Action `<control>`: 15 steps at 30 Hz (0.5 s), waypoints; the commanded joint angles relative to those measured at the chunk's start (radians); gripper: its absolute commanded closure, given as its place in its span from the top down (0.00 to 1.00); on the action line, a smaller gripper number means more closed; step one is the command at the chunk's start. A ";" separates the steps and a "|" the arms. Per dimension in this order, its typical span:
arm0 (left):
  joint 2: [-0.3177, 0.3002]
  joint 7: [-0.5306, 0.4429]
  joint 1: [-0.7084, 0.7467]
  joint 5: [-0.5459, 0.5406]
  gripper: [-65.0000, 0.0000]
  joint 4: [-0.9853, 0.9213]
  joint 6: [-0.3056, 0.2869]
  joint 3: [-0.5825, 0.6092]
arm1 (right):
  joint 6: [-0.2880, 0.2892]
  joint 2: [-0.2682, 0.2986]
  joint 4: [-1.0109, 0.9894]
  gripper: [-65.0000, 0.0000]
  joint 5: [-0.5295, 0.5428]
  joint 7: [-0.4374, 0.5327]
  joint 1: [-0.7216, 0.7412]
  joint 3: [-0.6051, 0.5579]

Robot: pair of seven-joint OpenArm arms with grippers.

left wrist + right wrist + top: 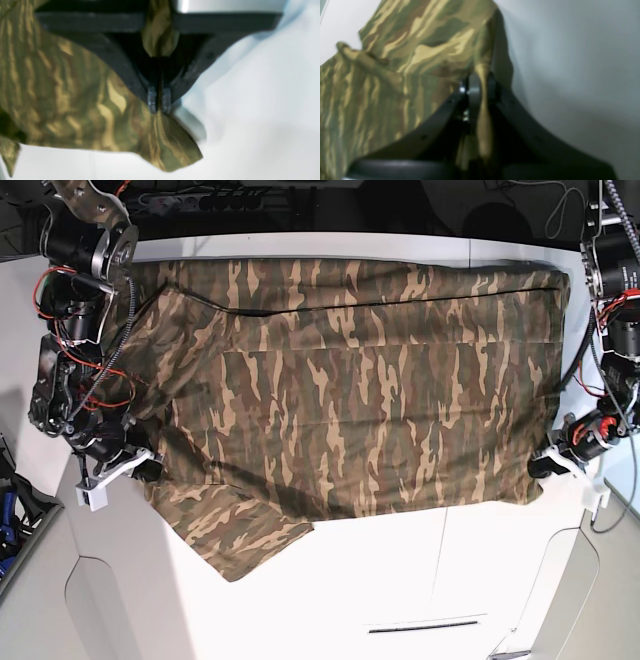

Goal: Fold the T-shirt properly
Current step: 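Grasp the hem corners of the shirt with both grippers, then lift the hem with both grippers and fold it onto the folded edge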

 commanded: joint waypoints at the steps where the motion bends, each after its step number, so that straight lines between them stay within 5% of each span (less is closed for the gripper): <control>1: -0.039 0.002 -0.021 -0.043 0.00 0.047 -0.012 -0.006 | 0.008 0.021 0.052 0.00 0.056 -0.007 0.026 -0.001; 7: -0.125 0.138 0.054 -0.195 0.00 0.208 -0.012 -0.007 | 0.008 0.062 0.211 0.00 0.232 -0.206 -0.030 -0.001; 15: -0.214 0.156 0.270 -0.260 0.00 0.487 -0.012 -0.009 | 0.010 0.109 0.346 0.00 0.364 -0.228 -0.188 0.002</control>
